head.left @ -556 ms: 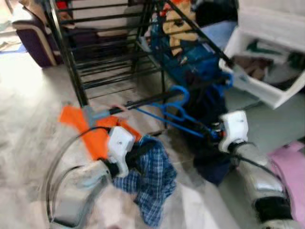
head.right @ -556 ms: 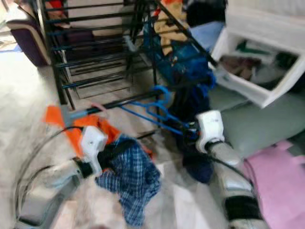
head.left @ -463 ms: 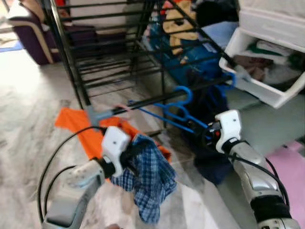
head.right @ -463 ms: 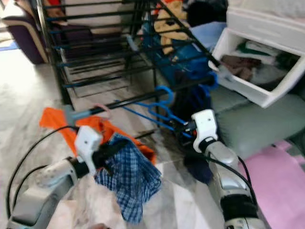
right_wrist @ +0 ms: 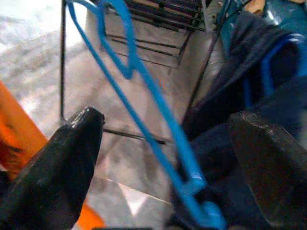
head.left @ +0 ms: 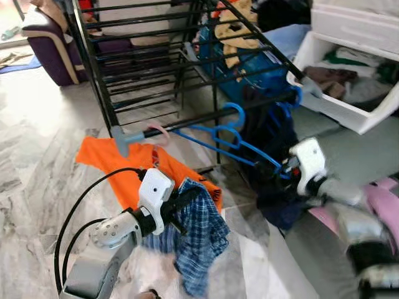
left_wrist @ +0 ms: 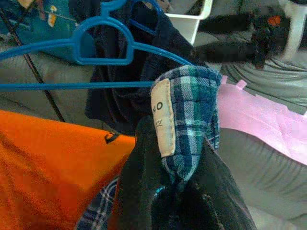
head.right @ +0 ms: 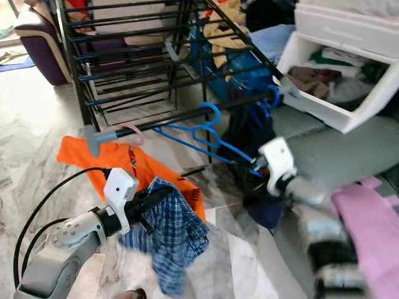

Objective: Hang hanger

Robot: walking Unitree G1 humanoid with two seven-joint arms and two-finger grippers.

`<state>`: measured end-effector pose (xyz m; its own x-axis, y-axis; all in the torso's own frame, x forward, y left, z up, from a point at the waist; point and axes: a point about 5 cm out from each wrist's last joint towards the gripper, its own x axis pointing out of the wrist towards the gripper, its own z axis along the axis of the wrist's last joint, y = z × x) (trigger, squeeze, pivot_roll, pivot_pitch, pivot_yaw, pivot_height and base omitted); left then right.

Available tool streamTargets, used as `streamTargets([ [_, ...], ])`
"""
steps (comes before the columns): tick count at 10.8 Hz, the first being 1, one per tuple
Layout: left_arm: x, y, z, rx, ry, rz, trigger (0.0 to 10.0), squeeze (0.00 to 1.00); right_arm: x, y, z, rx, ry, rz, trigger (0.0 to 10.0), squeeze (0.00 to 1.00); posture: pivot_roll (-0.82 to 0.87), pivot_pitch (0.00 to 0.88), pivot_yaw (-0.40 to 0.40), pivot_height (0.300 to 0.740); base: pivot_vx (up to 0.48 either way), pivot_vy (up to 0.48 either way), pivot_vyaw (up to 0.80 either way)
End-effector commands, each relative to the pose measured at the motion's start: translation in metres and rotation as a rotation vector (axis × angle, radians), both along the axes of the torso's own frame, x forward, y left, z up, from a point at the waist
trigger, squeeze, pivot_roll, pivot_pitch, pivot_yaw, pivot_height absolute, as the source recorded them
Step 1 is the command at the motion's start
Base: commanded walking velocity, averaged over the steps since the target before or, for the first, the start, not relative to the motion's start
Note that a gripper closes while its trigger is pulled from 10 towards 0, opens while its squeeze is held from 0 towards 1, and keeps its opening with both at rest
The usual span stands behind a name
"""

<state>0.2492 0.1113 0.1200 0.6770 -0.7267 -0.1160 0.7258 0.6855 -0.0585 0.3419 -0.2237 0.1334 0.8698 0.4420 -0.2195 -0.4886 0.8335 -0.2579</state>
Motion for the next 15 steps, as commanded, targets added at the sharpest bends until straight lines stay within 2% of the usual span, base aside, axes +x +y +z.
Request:
streamTargets([
  [1,-0.002,0.001,0.003,0.015,-0.010,-0.016,10.0,0.00,0.005,-0.006,0.007,-0.032,0.003,0.020,10.0,0.00,0.07,0.139,-0.057,0.740,0.000,0.000,0.00],
  [3,-0.002,0.000,0.003,0.022,-0.011,-0.025,10.0,0.00,0.014,-0.005,0.007,-0.103,0.087,0.127,10.0,0.00,0.08,0.143,-0.052,0.740,0.000,0.000,0.00],
  [5,-0.003,0.002,0.003,0.031,-0.011,-0.025,10.0,0.00,0.024,0.002,0.011,-0.097,0.120,0.161,10.0,0.00,0.09,0.147,-0.050,0.740,0.000,0.000,0.00],
  [8,-0.008,0.008,0.005,0.052,-0.004,-0.019,10.0,0.00,0.030,0.030,0.002,-0.191,0.151,0.263,10.0,0.00,0.14,0.160,-0.047,0.740,0.000,0.000,0.00],
  [9,-0.008,0.009,0.005,0.055,-0.003,-0.017,10.0,0.00,0.030,0.033,0.000,-0.211,0.153,0.275,10.0,0.00,0.15,0.163,-0.047,0.740,0.000,0.000,0.00],
  [10,-0.009,0.011,0.006,0.062,-0.001,-0.014,10.0,0.00,0.031,0.036,0.001,-0.252,0.144,0.290,7.8,0.00,0.15,0.169,-0.046,0.740,0.000,0.000,0.00],
  [11,-0.010,0.012,0.006,0.064,0.000,-0.013,10.0,0.00,0.032,0.036,0.002,-0.254,0.140,0.287,10.0,0.00,0.16,0.171,-0.046,0.740,0.000,0.000,0.00],
  [12,-0.012,0.013,0.005,0.070,0.004,-0.011,10.0,0.00,0.034,0.035,0.005,-0.228,0.133,0.263,1.4,0.00,0.16,0.172,-0.043,0.740,0.000,0.000,0.00],
  [13,-0.013,0.012,0.005,0.072,0.009,-0.014,10.0,0.00,0.034,0.032,0.003,-0.253,0.120,0.228,10.0,0.00,0.16,0.171,-0.041,0.740,0.000,0.000,0.00],
  [14,-0.013,0.011,0.005,0.074,0.010,-0.018,10.0,0.00,0.035,0.032,0.004,-0.239,0.107,0.199,10.0,0.00,0.16,0.171,-0.036,0.740,0.000,0.000,0.00],
  [15,-0.011,0.010,0.005,0.075,0.008,-0.026,10.0,0.00,0.037,0.031,0.006,-0.223,0.079,0.150,0.0,0.00,0.16,0.171,-0.035,0.740,0.000,0.000,0.00],
])
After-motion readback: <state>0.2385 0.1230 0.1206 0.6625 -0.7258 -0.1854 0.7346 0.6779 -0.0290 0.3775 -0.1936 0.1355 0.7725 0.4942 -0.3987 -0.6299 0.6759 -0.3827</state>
